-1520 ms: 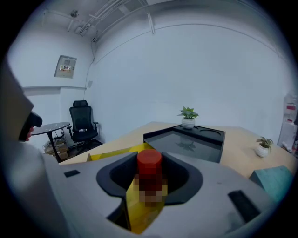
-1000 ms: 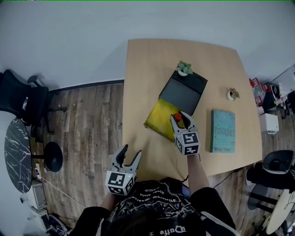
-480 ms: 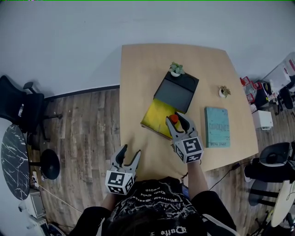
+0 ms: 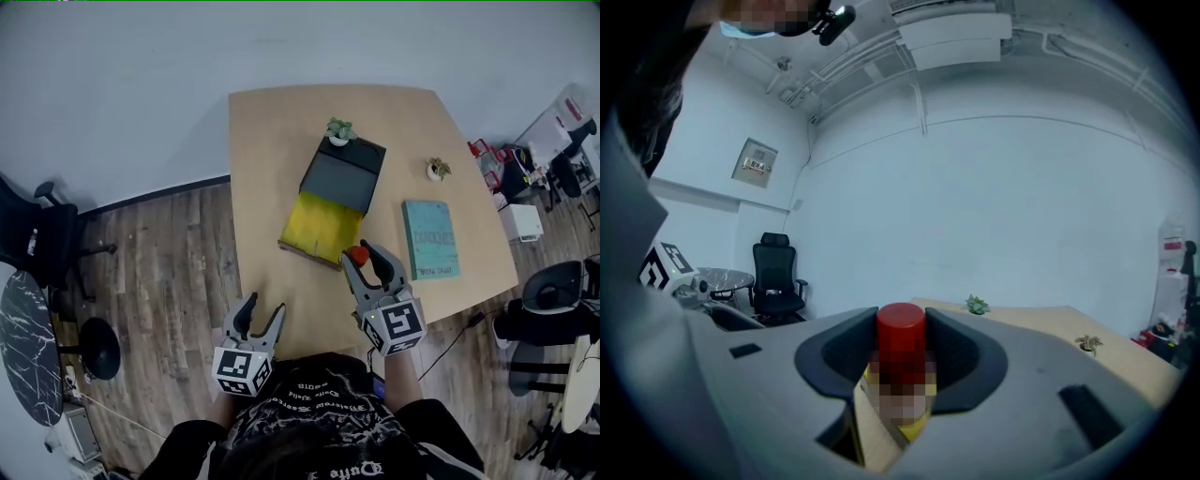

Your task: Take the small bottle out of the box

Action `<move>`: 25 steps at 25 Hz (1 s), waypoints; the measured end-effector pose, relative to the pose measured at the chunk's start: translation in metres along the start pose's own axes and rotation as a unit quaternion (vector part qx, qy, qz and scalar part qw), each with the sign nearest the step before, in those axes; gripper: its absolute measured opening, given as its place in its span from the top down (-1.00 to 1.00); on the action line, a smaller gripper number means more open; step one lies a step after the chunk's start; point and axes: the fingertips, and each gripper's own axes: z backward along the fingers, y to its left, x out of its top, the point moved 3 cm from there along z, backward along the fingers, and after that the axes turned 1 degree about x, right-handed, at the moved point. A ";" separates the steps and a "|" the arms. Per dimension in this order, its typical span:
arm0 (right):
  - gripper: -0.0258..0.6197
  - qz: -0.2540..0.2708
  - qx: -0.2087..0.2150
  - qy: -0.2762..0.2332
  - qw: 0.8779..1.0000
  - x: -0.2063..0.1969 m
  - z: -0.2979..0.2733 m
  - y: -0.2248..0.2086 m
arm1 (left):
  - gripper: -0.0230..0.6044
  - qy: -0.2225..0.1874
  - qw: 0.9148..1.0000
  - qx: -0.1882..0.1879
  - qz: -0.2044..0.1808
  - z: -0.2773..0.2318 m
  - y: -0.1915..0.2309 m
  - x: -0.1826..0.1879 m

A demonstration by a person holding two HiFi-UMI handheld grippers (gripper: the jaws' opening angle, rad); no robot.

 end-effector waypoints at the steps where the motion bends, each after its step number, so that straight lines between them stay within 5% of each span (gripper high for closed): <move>1: 0.43 0.002 -0.002 0.002 1.000 0.000 0.007 0.004 | 0.12 -0.003 1.000 -0.005 -0.001 0.001 -0.003 0.001; 10: 0.43 -0.011 -0.037 0.015 0.999 -0.025 0.060 0.035 | 0.12 -0.019 0.998 -0.048 -0.023 0.015 -0.021 0.005; 25: 0.43 -0.034 -0.065 0.021 0.997 -0.048 0.083 0.043 | 0.12 -0.018 0.998 -0.056 -0.018 0.015 -0.019 0.009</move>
